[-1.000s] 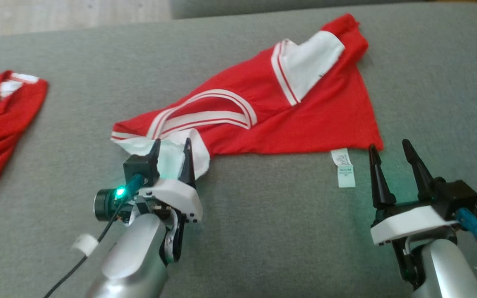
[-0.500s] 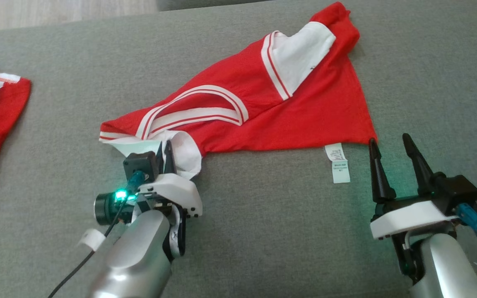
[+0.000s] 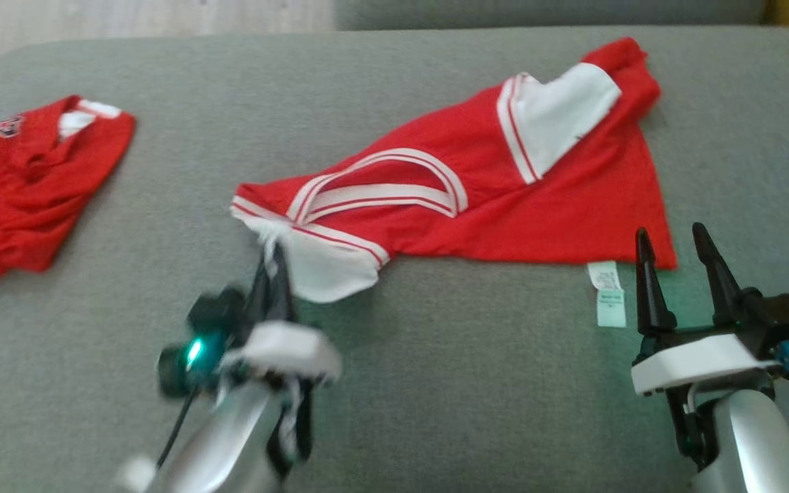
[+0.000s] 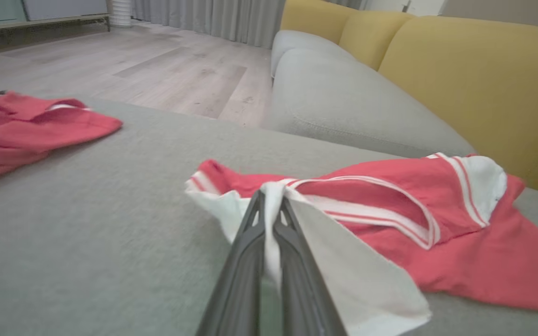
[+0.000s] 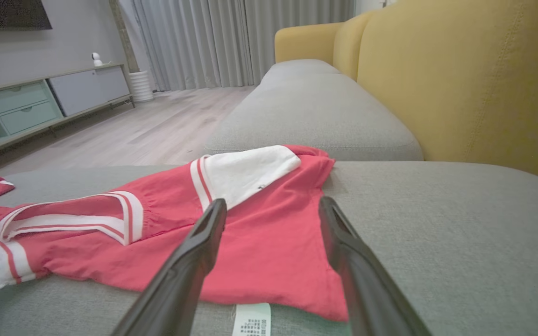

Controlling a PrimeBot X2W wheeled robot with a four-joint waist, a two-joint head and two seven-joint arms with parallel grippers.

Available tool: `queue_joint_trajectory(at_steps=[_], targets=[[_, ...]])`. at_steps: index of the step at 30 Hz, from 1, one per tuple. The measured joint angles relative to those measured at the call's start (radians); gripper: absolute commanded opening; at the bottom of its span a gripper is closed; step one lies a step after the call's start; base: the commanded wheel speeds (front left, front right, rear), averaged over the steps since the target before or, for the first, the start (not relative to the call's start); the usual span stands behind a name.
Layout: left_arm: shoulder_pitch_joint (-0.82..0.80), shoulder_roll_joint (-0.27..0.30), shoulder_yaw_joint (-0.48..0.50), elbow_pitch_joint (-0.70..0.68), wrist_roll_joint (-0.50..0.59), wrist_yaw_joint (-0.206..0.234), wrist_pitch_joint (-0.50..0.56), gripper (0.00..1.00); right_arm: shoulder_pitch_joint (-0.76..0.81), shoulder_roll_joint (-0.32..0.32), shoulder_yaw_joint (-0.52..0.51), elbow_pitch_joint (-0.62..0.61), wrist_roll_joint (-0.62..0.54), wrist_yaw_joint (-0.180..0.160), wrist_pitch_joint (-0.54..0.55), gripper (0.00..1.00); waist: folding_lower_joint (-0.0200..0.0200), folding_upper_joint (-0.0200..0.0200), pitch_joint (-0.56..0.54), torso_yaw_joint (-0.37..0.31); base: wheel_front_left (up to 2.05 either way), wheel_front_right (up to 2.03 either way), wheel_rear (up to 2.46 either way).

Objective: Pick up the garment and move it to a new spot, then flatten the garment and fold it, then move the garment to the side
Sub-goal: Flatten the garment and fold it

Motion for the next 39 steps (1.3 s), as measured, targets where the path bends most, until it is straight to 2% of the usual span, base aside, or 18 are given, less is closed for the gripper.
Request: queue_joint_trajectory(at_steps=[5, 6, 7, 8, 9, 14, 19, 25, 27, 33, 39], targets=[[0.156, 0.039, 0.056, -0.066, 0.001, 0.001, 0.000, 0.00, 0.026, 0.000, -0.007, -0.001, 0.000, 0.000, 0.003, 1.00, -0.0001, 0.0000, -0.022, 0.034, 0.00, 0.00, 0.00], [0.179, 0.038, 0.070, -0.076, 0.001, 0.001, 0.000, 0.04, 0.029, 0.000, -0.007, -0.002, 0.000, 0.000, 0.003, 1.00, -0.0001, 0.0000, -0.026, 0.037, 0.00, 0.00, 0.00], [0.198, 0.037, 0.084, -0.084, 0.001, -0.001, 0.000, 0.38, 0.031, 0.000, -0.007, -0.002, 0.000, 0.000, 0.003, 1.00, -0.0001, 0.0000, -0.028, 0.039, 0.00, 0.00, 0.00], [0.212, 0.038, 0.090, -0.085, 0.002, -0.006, 0.000, 0.55, 0.034, 0.000, -0.007, -0.002, 0.000, 0.000, 0.004, 1.00, -0.0001, 0.0000, -0.029, 0.040, 0.00, 0.00, 0.00], [0.225, 0.038, 0.097, -0.085, 0.004, -0.017, 0.000, 1.00, 0.034, 0.000, -0.007, -0.002, 0.000, 0.000, 0.006, 1.00, -0.0001, 0.0000, -0.030, 0.041, 0.00, 0.00, 0.00], [0.276, 0.033, 0.145, -0.091, 0.027, -0.072, 0.000, 1.00, 0.036, 0.000, -0.015, -0.002, 0.000, 0.000, 0.009, 1.00, -0.0001, 0.0000, -0.039, 0.040, 0.00, 0.00, 0.00], [0.332, 0.030, 0.219, -0.141, 0.067, -0.103, 0.000, 1.00, 0.041, 0.000, -0.033, -0.001, 0.000, 0.000, 0.011, 1.00, -0.0001, 0.0000, -0.057, 0.036, 0.00, 0.00, 0.00], [0.355, 0.023, 0.275, -0.224, 0.164, -0.155, 0.000, 1.00, 0.085, 0.000, -0.052, 0.001, -0.009, 0.000, 0.010, 1.00, -0.0001, 0.0000, -0.094, 0.035, 0.00, 0.00, 0.00], [0.357, 0.013, 0.278, -0.231, 0.189, -0.180, 0.000, 1.00, 0.109, 0.001, -0.051, 0.000, -0.019, 0.000, 0.010, 1.00, -0.0001, 0.0000, -0.118, 0.033, 0.00, 0.00, 0.00], [0.390, 0.009, 0.273, -0.216, 0.214, -0.215, 0.000, 1.00, 0.141, 0.001, -0.046, -0.001, -0.017, 0.000, 0.010, 1.00, -0.0001, 0.0000, -0.163, 0.030, 0.00, 0.00, 0.00], [0.417, 0.009, 0.256, -0.190, 0.214, -0.221, 0.000, 1.00, 0.176, 0.001, -0.007, -0.001, -0.001, 0.000, 0.011, 1.00, -0.0001, 0.0000, -0.202, 0.026, 0.00, 0.00, 0.00]])
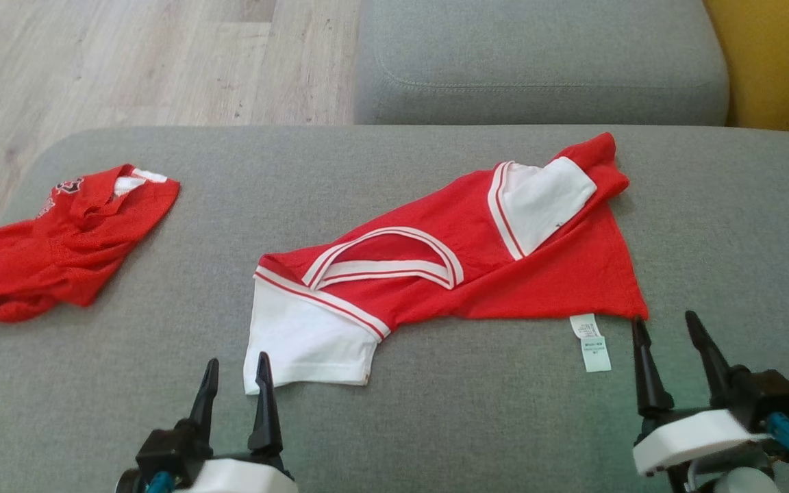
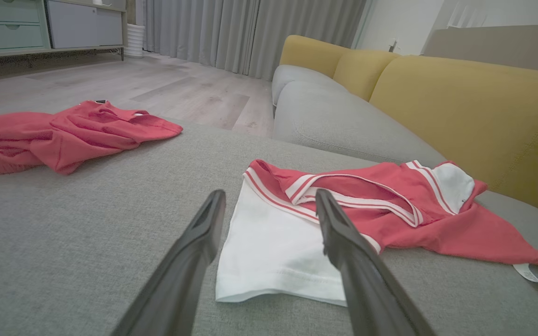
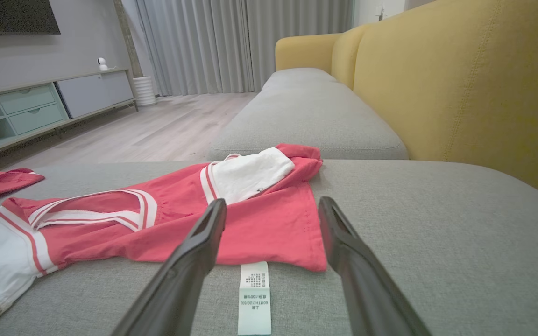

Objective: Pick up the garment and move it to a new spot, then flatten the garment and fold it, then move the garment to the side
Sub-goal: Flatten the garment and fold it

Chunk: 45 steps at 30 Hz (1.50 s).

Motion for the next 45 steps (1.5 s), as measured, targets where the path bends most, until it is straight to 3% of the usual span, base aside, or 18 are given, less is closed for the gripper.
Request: queue_joint_trajectory(at_steps=[23, 35, 45], targets=[[-0.002, 0.008, -0.014, 0.013, -0.001, 0.011, 0.040, 1.00, 0.002, 0.000, 0.051, 0.031, 0.020, 0.000, -0.001, 1.00, 0.0001, 0.0000, 0.011, 0.003, 0.00, 0.00, 0.00], [-0.133, 0.016, 0.023, 0.185, -0.047, 0.064, 0.141, 1.00, -0.060, 0.000, 0.052, 0.024, 0.011, 0.000, -0.001, 1.00, 0.0004, 0.0000, 0.119, -0.047, 0.00, 0.00, 0.00], [-0.178, 0.003, -0.002, 0.239, -0.047, 0.064, 0.195, 0.98, -0.087, 0.000, 0.024, 0.038, 0.000, 0.000, -0.001, 1.00, 0.0003, -0.0001, 0.177, -0.064, 0.00, 0.00, 0.00]])
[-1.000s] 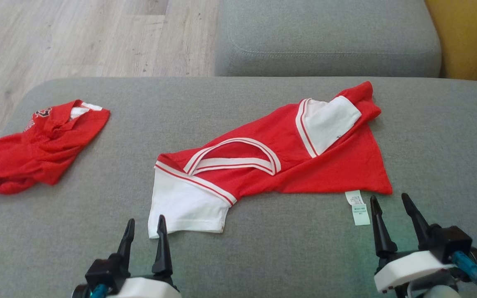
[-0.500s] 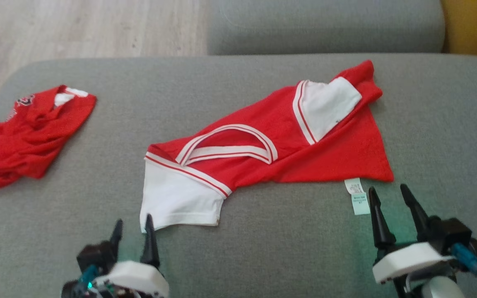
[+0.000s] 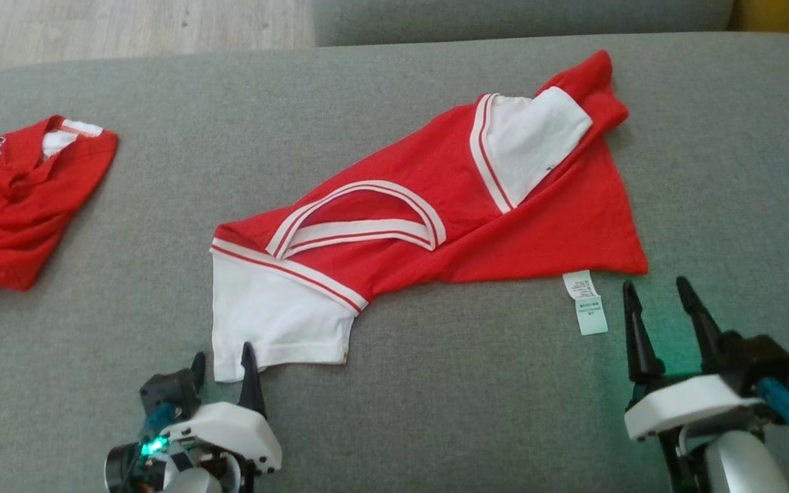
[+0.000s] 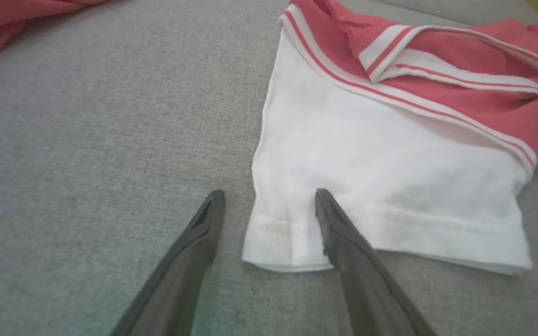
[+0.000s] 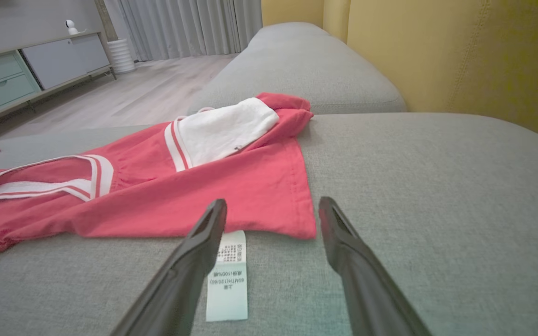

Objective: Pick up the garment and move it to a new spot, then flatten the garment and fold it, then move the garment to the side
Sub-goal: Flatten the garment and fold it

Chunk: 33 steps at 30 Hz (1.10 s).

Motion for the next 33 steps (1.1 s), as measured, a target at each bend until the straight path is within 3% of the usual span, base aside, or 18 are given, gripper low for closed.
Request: queue_joint_trajectory(at_steps=[2, 3, 4, 5, 6, 12, 22, 25, 28, 33], targets=[[-0.002, -0.001, -0.012, -0.006, 0.000, -0.001, 0.000, 0.48, -0.020, 0.000, -0.009, 0.014, -0.011, 0.000, 0.001, 1.00, -0.0001, 0.0000, 0.005, 0.006, 0.00, 0.00, 0.00], [-0.002, -0.003, -0.017, -0.009, 0.000, -0.002, 0.000, 0.37, -0.030, 0.000, -0.018, 0.024, -0.017, 0.000, 0.004, 1.00, -0.0001, 0.0000, 0.007, 0.009, 0.00, 0.00, 0.00], [-0.002, -0.005, -0.022, -0.013, 0.000, -0.002, 0.000, 0.19, -0.041, 0.000, -0.036, 0.034, -0.020, 0.000, 0.010, 1.00, 0.0000, 0.0000, 0.009, 0.013, 0.00, 0.00, 0.00], [-0.002, -0.007, -0.027, -0.020, 0.000, -0.002, 0.000, 0.19, -0.053, 0.000, -0.059, 0.047, -0.026, 0.000, 0.024, 1.00, -0.0001, 0.0000, 0.011, 0.017, 0.00, 0.00, 0.00], [-0.002, -0.008, -0.035, -0.028, 0.000, -0.002, -0.001, 0.02, -0.066, 0.000, -0.084, 0.064, -0.034, 0.000, 0.043, 1.00, -0.0001, 0.0000, 0.013, 0.022, 0.00, 0.00, 0.00], [-0.002, -0.014, -0.047, -0.092, 0.001, -0.001, -0.044, 0.00, -0.159, 0.000, -0.201, 0.159, -0.097, 0.000, 0.130, 1.00, -0.0001, 0.0000, 0.028, 0.053, 0.00, 0.00, 0.00], [-0.002, -0.012, -0.047, -0.153, 0.002, 0.002, -0.072, 0.00, -0.246, 0.000, -0.186, 0.300, -0.130, 0.000, 0.240, 1.00, -0.0001, 0.0000, 0.052, 0.088, 0.00, 0.00, 0.00], [-0.001, -0.012, -0.047, -0.170, 0.002, 0.007, -0.081, 0.00, -0.265, -0.004, -0.171, 0.315, -0.101, 0.000, 0.261, 0.36, -0.0002, 0.0000, 0.053, 0.090, 0.00, 0.00, 0.00], [-0.001, -0.011, -0.046, -0.180, 0.001, 0.008, -0.088, 0.00, -0.281, -0.003, -0.154, 0.328, -0.072, 0.000, 0.272, 0.00, -0.0002, 0.0000, 0.051, 0.087, 0.00, 0.00, 0.00], [-0.002, -0.006, -0.046, -0.208, 0.000, 0.007, -0.094, 0.00, -0.291, -0.003, -0.133, 0.345, 0.005, 0.000, 0.272, 0.00, -0.0002, 0.0000, 0.038, 0.076, 0.00, 0.00, 0.00]])
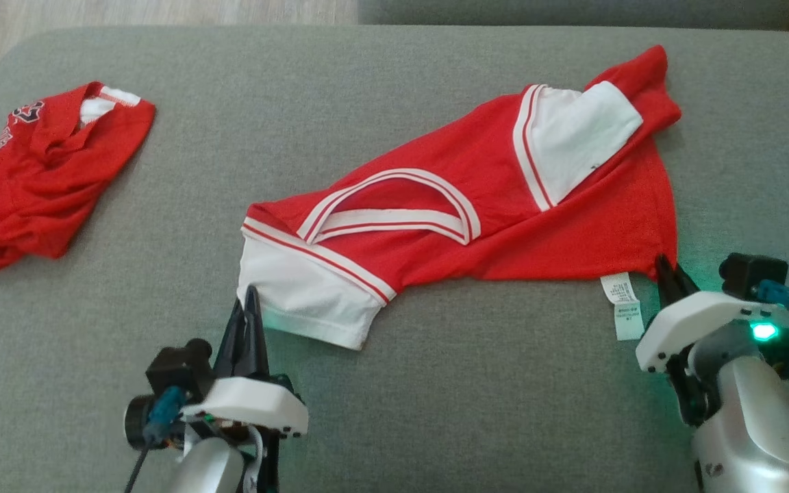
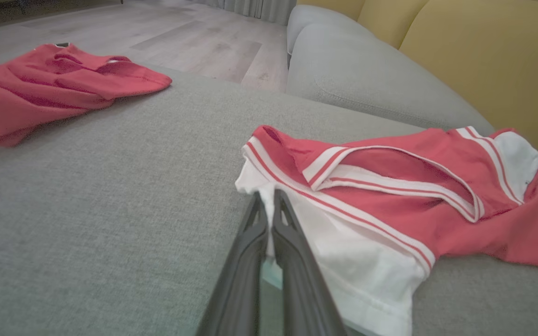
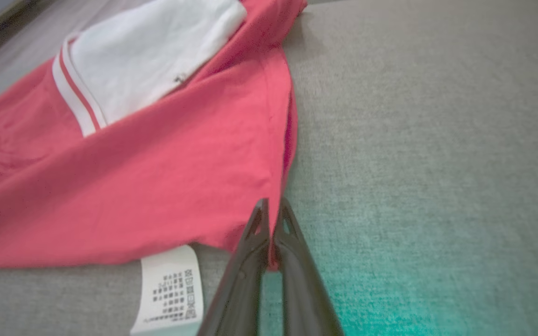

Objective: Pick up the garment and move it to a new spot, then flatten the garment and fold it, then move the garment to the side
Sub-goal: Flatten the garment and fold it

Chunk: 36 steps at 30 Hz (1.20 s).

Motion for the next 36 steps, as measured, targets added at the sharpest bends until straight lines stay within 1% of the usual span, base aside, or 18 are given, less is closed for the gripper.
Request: queue_joint_trajectory(at_steps=[3, 7, 11, 15, 18, 21, 25, 27, 31, 34, 36], targets=[[-0.005, 0.002, 0.004, -0.030, -0.015, -0.010, 0.002, 0.00, -0.011, 0.000, 0.013, -0.008, 0.044, 0.000, -0.022, 0.00, 0.0000, 0.0000, -0.015, -0.006, 0.00, 0.00, 0.00], [-0.037, 0.014, 0.019, -0.102, -0.042, -0.022, 0.020, 0.00, -0.028, 0.001, 0.026, -0.075, 0.066, 0.000, -0.048, 0.00, 0.0000, 0.0000, -0.048, -0.016, 0.00, 0.00, 0.00], [-0.070, 0.040, 0.041, -0.213, -0.064, -0.026, 0.053, 0.00, -0.042, 0.001, 0.006, -0.195, 0.051, 0.000, -0.066, 0.00, 0.0000, 0.0000, -0.092, -0.028, 0.00, 0.00, 0.00], [-0.084, 0.062, 0.060, -0.355, -0.081, -0.026, 0.102, 0.00, -0.042, 0.001, -0.012, -0.356, 0.039, 0.000, -0.063, 0.00, -0.0001, 0.0000, -0.144, -0.040, 0.00, 0.00, 0.00], [-0.104, 0.089, 0.076, -0.475, -0.094, -0.025, 0.145, 0.00, -0.042, 0.001, -0.030, -0.503, 0.031, 0.000, -0.027, 0.00, -0.0001, 0.0000, -0.185, -0.050, 0.00, 0.00, 0.00], [-0.137, 0.102, 0.094, -0.609, -0.109, -0.015, 0.198, 0.00, -0.039, 0.000, -0.048, -0.669, 0.028, 0.000, 0.021, 0.00, -0.0002, 0.0000, -0.215, -0.065, 0.00, 0.00, 0.00], [-0.217, 0.132, 0.102, -0.757, -0.110, 0.002, 0.274, 0.00, -0.027, -0.006, -0.076, -0.868, 0.021, 0.000, 0.099, 0.00, -0.0002, 0.0000, -0.234, -0.085, 0.00, 0.00, 0.00], [-0.264, 0.145, 0.105, -0.810, -0.109, 0.010, 0.315, 0.00, -0.026, -0.016, -0.091, -0.943, 0.021, 0.000, 0.137, 0.00, -0.0002, 0.0000, -0.237, -0.091, 0.00, 0.00, 0.00], [-0.355, 0.176, 0.110, -0.842, -0.100, 0.018, 0.393, 0.00, -0.026, -0.040, -0.109, -1.045, 0.013, 0.000, 0.206, 0.00, 0.0000, 0.0000, -0.230, -0.096, 0.00, 0.00, 0.00], [-0.398, 0.184, 0.110, -0.830, -0.101, 0.018, 0.436, 0.00, -0.025, -0.047, -0.108, -1.071, 0.012, 0.000, 0.244, 0.00, -0.0001, 0.0000, -0.217, -0.098, 0.00, 0.00, 0.00], [-0.422, 0.184, 0.105, -0.794, -0.103, 0.018, 0.453, 0.00, -0.024, -0.054, -0.100, -1.065, 0.013, 0.000, 0.263, 0.00, 0.0000, 0.0001, -0.202, -0.099, 0.00, 0.00, 0.00]])
